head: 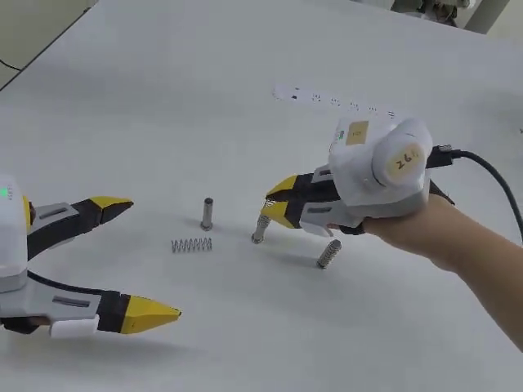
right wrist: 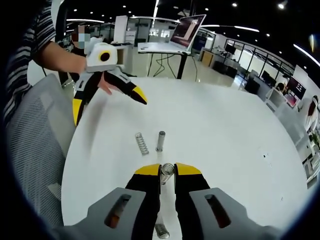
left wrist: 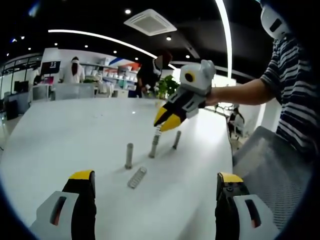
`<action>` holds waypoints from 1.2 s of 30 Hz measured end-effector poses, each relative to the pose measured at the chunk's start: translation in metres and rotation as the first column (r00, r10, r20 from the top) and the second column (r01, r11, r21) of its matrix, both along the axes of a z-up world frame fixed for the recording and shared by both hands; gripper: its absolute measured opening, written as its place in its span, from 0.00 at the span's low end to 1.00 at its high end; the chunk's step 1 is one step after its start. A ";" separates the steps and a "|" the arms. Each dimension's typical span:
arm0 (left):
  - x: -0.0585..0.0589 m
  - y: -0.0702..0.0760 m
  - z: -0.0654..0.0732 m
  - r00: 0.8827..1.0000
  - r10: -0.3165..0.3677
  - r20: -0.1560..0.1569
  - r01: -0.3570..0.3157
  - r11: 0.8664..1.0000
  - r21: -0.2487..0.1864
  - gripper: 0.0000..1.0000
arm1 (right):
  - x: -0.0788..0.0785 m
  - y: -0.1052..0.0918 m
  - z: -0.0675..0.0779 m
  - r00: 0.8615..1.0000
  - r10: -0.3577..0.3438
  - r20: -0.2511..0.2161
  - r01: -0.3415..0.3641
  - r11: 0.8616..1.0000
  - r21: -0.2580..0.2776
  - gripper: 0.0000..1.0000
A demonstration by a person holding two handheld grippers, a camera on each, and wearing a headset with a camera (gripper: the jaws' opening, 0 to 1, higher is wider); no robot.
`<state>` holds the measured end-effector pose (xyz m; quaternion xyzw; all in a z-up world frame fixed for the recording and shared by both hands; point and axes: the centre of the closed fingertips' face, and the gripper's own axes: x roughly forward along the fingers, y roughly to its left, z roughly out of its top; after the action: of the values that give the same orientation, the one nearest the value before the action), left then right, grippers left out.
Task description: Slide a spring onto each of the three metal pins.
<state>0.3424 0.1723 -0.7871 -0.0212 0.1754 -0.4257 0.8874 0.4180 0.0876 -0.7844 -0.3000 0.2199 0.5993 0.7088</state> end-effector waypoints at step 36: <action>-0.004 -0.001 -0.001 1.000 -0.003 -0.009 0.003 1.000 -0.002 0.97 | -0.014 -0.009 -0.034 0.996 -0.030 -0.087 0.026 0.999 -0.038 0.10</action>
<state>0.3380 0.1712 -0.7880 -0.0237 0.1791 -0.4272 0.8860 0.4035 0.0787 -0.8184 -0.2835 0.2659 0.5976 0.7013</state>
